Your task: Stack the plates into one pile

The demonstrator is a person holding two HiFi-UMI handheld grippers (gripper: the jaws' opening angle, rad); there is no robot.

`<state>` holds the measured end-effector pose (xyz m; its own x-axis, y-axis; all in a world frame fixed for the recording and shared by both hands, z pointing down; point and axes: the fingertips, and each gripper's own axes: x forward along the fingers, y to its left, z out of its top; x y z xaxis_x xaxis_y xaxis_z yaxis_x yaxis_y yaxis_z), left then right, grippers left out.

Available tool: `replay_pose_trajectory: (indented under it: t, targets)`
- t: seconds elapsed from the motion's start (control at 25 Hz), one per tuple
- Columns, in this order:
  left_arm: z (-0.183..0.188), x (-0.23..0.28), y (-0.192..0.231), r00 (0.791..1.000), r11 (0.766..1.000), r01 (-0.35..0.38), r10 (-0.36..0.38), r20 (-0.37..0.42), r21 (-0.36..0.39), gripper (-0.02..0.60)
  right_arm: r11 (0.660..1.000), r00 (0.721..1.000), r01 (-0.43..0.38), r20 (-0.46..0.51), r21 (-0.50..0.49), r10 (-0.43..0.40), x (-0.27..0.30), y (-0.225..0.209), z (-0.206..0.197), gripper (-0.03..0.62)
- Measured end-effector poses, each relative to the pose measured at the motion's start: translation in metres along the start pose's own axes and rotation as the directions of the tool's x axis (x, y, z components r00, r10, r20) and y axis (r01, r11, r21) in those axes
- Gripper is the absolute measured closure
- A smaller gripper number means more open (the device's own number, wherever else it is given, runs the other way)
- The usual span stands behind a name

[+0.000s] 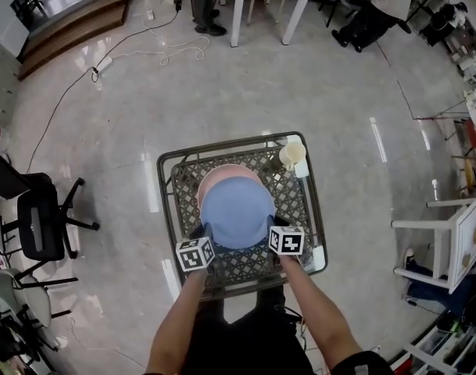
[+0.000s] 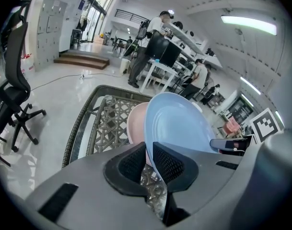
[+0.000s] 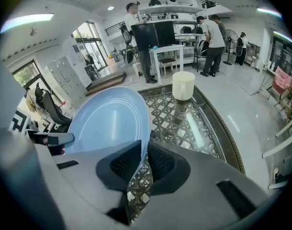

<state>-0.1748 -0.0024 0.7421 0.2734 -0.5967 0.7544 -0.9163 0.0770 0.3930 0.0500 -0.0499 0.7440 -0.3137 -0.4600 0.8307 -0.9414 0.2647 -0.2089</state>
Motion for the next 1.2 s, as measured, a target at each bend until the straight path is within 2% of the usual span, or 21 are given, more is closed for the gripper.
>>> replay_pose_trajectory:
  t: [0.16, 0.52, 1.2]
  targets:
    - [0.005, 0.016, 0.009, 1.0, 1.0, -0.01, 0.01, -0.014, -0.004, 0.525, 1.0, 1.0, 0.008, -0.014, -0.001, -0.008, 0.016, -0.002, 0.005, 0.553]
    - [0.016, 0.041, 0.021, 0.999, 0.999, -0.039, 0.039, -0.023, -0.016, 0.526, 0.999, 0.999, -0.03, -0.024, -0.012, 0.03, 0.048, 0.001, 0.016, 0.553]
    - [0.012, 0.053, 0.037, 0.996, 0.996, -0.087, 0.086, -0.032, -0.013, 0.52, 0.993, 0.998, 0.014, -0.058, -0.116, -0.021, 0.066, 0.003, 0.018, 0.53]
